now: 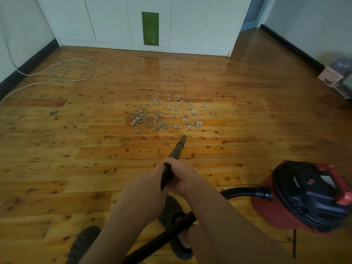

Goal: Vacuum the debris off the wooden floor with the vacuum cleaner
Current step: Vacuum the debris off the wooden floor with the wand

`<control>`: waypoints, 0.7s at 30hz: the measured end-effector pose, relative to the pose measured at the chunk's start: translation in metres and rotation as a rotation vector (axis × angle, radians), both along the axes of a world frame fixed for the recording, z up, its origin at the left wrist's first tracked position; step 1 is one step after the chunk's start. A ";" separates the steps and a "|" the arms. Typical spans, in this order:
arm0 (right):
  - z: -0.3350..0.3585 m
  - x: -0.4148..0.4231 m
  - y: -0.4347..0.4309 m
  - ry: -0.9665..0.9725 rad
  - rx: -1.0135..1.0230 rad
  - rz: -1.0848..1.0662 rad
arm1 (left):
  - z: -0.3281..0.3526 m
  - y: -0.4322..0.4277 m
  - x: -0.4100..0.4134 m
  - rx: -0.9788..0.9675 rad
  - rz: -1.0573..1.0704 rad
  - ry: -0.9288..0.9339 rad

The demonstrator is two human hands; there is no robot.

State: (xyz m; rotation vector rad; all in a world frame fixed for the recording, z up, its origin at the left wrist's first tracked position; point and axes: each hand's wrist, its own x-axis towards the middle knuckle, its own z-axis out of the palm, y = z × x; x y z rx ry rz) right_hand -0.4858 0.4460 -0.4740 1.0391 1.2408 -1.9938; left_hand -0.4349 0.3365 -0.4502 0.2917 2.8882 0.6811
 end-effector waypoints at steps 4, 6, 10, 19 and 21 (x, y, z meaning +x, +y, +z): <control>0.002 0.005 0.004 -0.001 -0.049 -0.032 | 0.001 0.009 -0.002 0.002 0.000 -0.012; 0.001 0.006 0.006 -0.003 -0.052 -0.041 | 0.001 0.013 -0.002 -0.011 -0.009 -0.002; 0.000 0.005 0.011 -0.003 -0.038 -0.044 | 0.001 0.018 -0.003 -0.016 -0.021 -0.015; 0.000 0.002 0.024 -0.027 0.005 -0.081 | 0.006 0.024 -0.004 0.072 -0.103 -0.134; 0.001 0.000 0.029 -0.032 0.005 -0.098 | 0.009 0.024 -0.003 0.072 -0.121 -0.160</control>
